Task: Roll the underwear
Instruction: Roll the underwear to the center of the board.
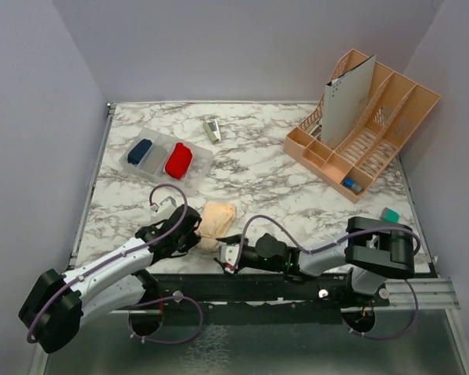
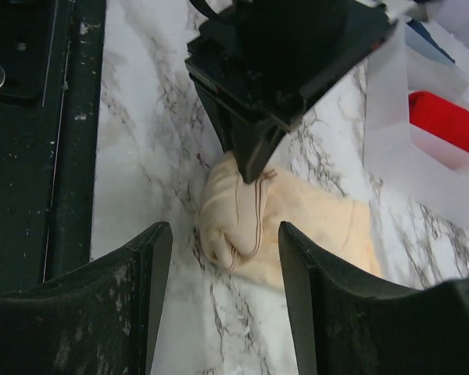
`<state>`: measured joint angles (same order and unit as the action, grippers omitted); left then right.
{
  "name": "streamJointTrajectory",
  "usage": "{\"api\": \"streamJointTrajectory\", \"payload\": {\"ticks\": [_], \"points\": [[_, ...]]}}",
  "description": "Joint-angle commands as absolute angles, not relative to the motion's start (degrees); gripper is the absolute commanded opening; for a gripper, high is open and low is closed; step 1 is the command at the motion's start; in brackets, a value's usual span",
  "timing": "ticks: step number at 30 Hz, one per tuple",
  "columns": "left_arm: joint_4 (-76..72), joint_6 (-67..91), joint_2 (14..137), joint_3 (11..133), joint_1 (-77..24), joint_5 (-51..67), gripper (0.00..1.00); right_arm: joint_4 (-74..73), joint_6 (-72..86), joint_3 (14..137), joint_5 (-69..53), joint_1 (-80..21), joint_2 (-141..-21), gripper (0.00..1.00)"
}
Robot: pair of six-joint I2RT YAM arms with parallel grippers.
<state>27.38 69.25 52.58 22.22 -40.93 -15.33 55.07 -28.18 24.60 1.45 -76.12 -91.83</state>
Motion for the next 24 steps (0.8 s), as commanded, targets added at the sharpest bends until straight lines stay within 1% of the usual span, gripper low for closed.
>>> {"api": "streamJointTrajectory", "payload": {"ticks": [1, 4, 7, 10, 14, 20, 22, 24], "points": [[30.63, 69.1, 54.55, 24.1, -42.71, -12.58, 0.0, 55.83, -34.8, 29.14, -5.32, -76.42, -97.48, 0.61], [30.59, 69.0, 55.41, 24.34, -42.86, -12.39, 0.0, 52.69, -37.81, 32.17, -6.09, -76.6, -100.28, 0.59], [30.97, 68.49, 55.56, 24.87, -42.85, -12.68, 0.0, 48.5, -39.04, 34.14, -7.14, -76.79, -102.15, 0.55], [31.03, 68.71, 55.21, 25.2, -42.83, -12.51, 0.0, 50.52, -38.78, 33.97, -5.97, -77.06, -104.22, 0.52], [30.98, 68.24, 55.32, 25.73, -42.8, -12.12, 0.0, 53.54, -39.35, 34.62, -0.96, -77.34, -108.17, 0.5], [30.77, 68.14, 55.29, 25.15, -42.83, -11.31, 0.0, 60.1, -41.38, 34.41, 7.29, -77.43, -111.38, 0.51], [30.81, 67.95, 55.34, 25.05, -42.8, -11.33, 0.0, 61.1, -42.48, 34.01, 8.13, -77.52, -110.72, 0.51], [30.87, 67.94, 55.27, 24.92, -42.83, -11.38, 0.0, 62.46, -42.84, 33.11, 7.82, -77.52, -109.28, 0.55]]}}
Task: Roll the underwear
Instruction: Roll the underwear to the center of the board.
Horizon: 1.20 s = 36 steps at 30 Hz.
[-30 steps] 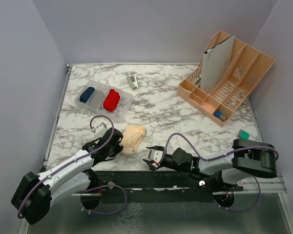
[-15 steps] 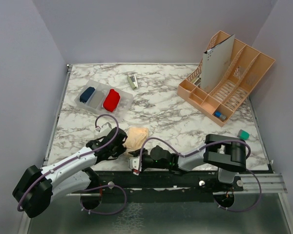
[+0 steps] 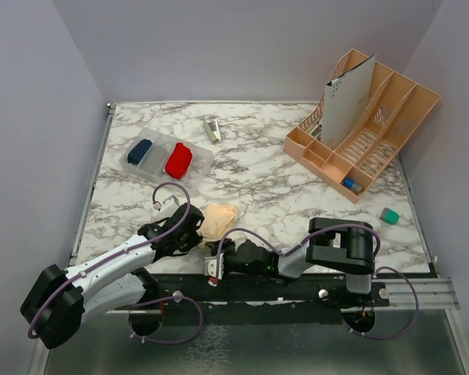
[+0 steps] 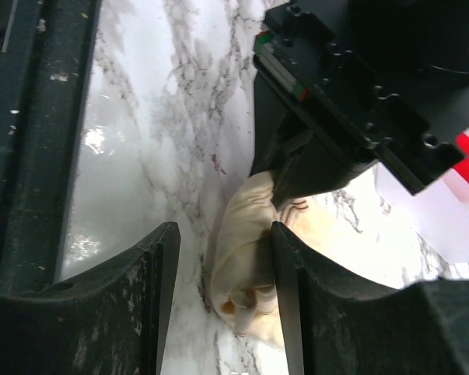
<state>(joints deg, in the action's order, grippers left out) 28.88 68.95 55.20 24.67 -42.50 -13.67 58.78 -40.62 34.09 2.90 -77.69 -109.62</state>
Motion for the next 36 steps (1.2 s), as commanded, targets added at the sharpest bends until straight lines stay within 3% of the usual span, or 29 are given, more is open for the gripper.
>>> {"api": "streamJointTrajectory", "payload": {"ticks": [1, 7, 13, 19, 22, 25, 27, 31, 36], "points": [[30.85, 67.94, 55.15, 24.83, -42.81, -11.49, 0.0, 62.79, -42.84, 32.76, 7.4, -77.52, -108.77, 0.56], [30.76, 67.95, 55.11, 24.86, -42.81, -11.15, 0.0, 64.09, -43.07, 33.53, 8.52, -77.52, -111.63, 0.56], [30.85, 67.68, 54.65, 24.79, -42.8, -11.0, 0.0, 64.94, -42.43, 34.48, 11.95, -77.52, -115.05, 0.47], [30.73, 67.66, 53.86, 24.35, -42.81, -10.88, 0.0, 66.08, -38.13, 32.69, 9.42, -77.52, -113.6, 0.1], [30.59, 66.98, 51.25, 24.48, -42.85, -10.83, 0.13, 65.73, -28.99, 31.55, 7.37, -76.72, -112.6, 0.01], [30.45, 68.15, 46.68, 23.33, -42.76, -11.32, 0.43, 72.63, -15.55, 27.01, -4.18, -72.33, -111.35, 0.0], [29.94, 68.53, 44.05, 22.24, -42.72, -11.12, 0.55, 76.29, -7.36, 25.44, -11.78, -68.68, -111.18, 0.0], [29.51, 68.75, 40.55, 21.06, -42.64, -11.6, 0.7, 79.86, 5.04, 24.79, -18.47, -65.31, -112.39, 0.0], [27.37, 68.03, 38.21, 20.08, -42.63, -11.73, 0.8, 80.74, 20.07, 25.27, -21.53, -61.04, -115.24, 0.0]]}}
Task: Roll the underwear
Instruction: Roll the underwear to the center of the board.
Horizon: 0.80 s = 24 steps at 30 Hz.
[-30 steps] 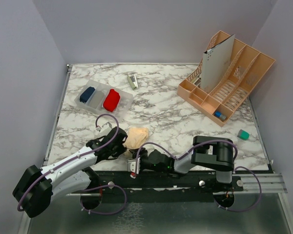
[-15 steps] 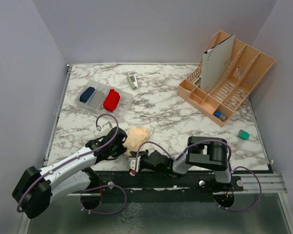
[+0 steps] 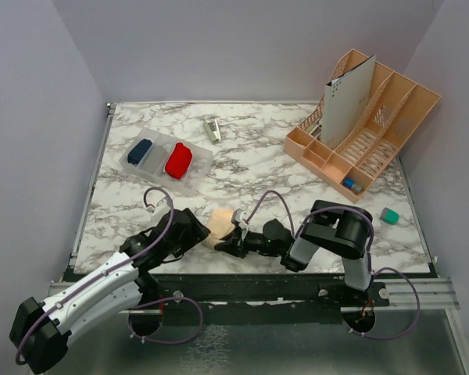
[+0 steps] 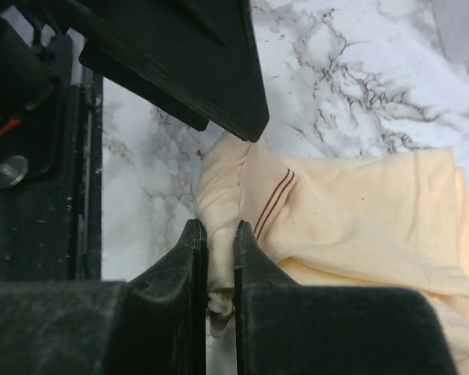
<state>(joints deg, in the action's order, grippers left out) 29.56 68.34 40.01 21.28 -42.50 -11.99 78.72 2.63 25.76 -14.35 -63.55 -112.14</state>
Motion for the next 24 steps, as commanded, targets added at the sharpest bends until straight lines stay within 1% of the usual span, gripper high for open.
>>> {"api": "streamJointTrajectory", "payload": {"ticks": [1, 4, 9, 13, 16, 20, 24], "points": [[26.62, 67.98, 38.09, 19.71, -42.64, -11.44, 0.81, 81.71, 22.72, 25.08, -22.16, -60.14, -115.97, 0.01], [23.53, 67.66, 38.15, 18.11, -42.63, -9.57, 0.81, 85.03, 30.36, 23.94, -21.95, -58.18, -118.36, 0.01], [17.74, 67.06, 38.2, 15.63, -42.67, -7.25, 0.81, 83.89, 38.25, 22.64, -18.27, -56.58, -120.23, 0.02], [15.69, 66.03, 37.8, 14.53, -42.7, -6.68, 0.8, 73.08, 43.18, 24.19, -15.9, -54.94, -118.92, 0.05], [12.19, 65.83, 38.03, 12.67, -42.63, -5.46, 0.77, 65.64, 44.12, 27.21, -18.0, -54.28, -118.87, 0.05], [9.86, 65.56, 38.68, 11.02, -42.74, -4.48, 0.75, 61.61, 47.67, 27.68, -17.81, -53.46, -119.05, 0.05], [11.03, 65.18, 37.23, 10.22, -42.75, -5.39, 0.73, 64.95, 52.62, 25.46, -18.66, -51.96, -121.51, 0.05]]}}
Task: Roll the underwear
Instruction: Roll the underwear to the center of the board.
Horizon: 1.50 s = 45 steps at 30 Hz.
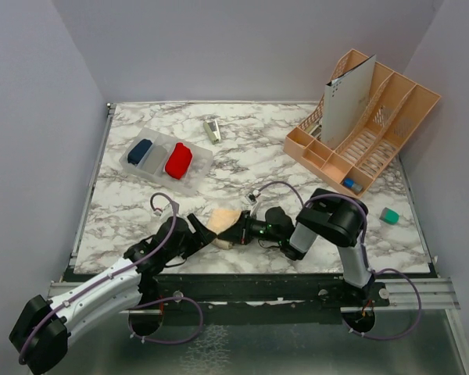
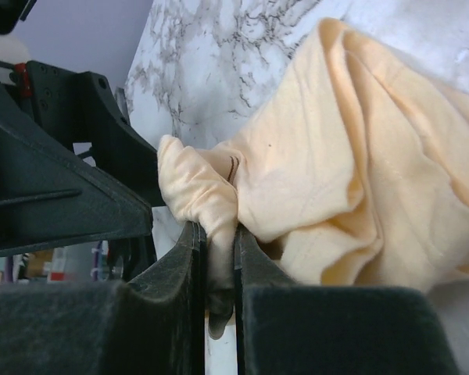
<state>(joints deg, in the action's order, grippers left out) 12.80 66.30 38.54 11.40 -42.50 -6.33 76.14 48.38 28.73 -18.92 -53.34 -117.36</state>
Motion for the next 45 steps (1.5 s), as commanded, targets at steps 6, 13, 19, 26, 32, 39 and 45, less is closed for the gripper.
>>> {"api": "streamJointTrajectory", "payload": {"ticks": [6, 13, 19, 26, 32, 39, 45], "points": [[8.79, 64.19, 37.97, 9.17, -42.78, -6.5, 0.73, 70.29, 55.38, 24.11, -20.27, -50.96, -124.44, 0.05], [5.94, 61.93, 43.22, 9.18, -42.74, -10.31, 0.71, 72.0, 55.94, 23.32, -20.76, -49.92, -125.1, 0.07], [2.49, 67.1, 46.01, 5.89, -42.73, -12.13, 0.56, 73.4, 56.36, 22.77, -20.98, -49.67, -125.43, 0.11], [1.85, 64.91, 52.06, 7.83, -42.76, -14.37, 0.44, 74.71, 54.88, 22.46, -22.38, -49.69, -124.64, 0.22], [4.01, 62.85, 54.75, 10.15, -42.73, -14.35, 0.39, 69.64, 49.05, 22.98, -23.35, -49.71, -118.78, 0.39], [3.83, 62.78, 55.03, 10.15, -42.75, -13.19, 0.38, 52.48, 36.22, 25.39, -20.8, -49.68, -107.94, 0.47], [5.54, 61.96, 56.17, 12.12, -42.72, -13.23, 0.38, 44.56, 26.0, 24.93, -19.26, -49.74, -99.76, 0.54]]}}
